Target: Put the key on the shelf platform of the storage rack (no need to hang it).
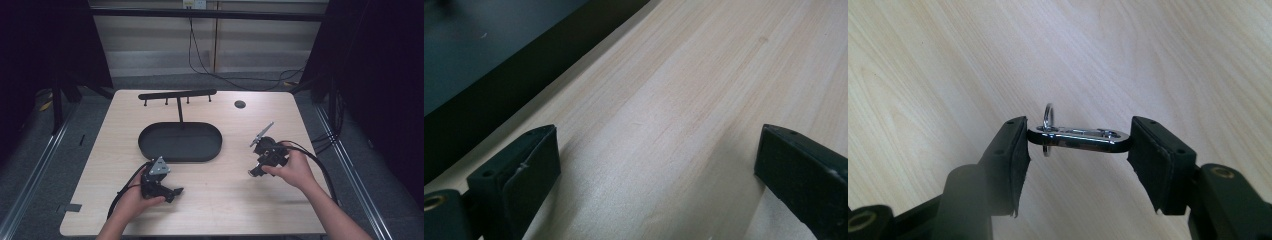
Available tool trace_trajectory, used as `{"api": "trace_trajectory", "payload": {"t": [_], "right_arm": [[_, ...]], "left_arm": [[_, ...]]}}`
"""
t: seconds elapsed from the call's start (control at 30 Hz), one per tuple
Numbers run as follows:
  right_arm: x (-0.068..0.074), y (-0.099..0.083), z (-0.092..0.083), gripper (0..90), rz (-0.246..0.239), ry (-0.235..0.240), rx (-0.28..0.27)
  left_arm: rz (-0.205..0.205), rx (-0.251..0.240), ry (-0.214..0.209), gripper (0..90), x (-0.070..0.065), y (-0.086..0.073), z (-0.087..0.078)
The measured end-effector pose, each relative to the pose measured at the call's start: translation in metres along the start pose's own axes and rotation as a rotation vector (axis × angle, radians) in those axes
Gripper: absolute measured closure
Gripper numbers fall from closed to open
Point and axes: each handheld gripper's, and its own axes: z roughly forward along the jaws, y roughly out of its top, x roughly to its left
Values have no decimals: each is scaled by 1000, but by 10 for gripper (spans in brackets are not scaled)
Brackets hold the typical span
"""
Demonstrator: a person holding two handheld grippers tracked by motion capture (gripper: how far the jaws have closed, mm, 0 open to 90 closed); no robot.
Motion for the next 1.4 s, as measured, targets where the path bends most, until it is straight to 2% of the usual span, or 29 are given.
{"api": "trace_trajectory", "payload": {"t": [0.03,0.2,0.3,0.37,0.8,0.87,0.93,0.97,1.0,1.03,1.4], "right_arm": [[-1,1,0,418,-15,-8,-2],[2,8,-5,418,-28,-13,-5],[3,11,-6,418,-23,3,-22],[4,13,-6,418,-40,-18,-13],[9,34,-9,418,-58,-18,-5],[9,36,-10,418,-49,-7,-14],[9,39,-10,418,-52,-28,-5],[9,39,-10,418,-61,-28,-8],[9,41,-11,418,-46,-27,-8],[8,41,-11,418,-62,-29,-16],[5,49,-13,418,-42,-24,-30]], "left_arm": [[0,0,0,41,0,0,0],[0,0,0,41,0,0,0],[1,0,0,41,0,0,0],[1,0,0,41,0,0,0],[2,0,0,40,0,0,0],[1,0,0,41,0,0,0],[2,0,0,41,0,0,0],[2,1,0,41,0,0,0],[1,0,0,41,0,0,0],[1,0,0,41,0,0,0],[1,0,0,41,0,0,0]]}}
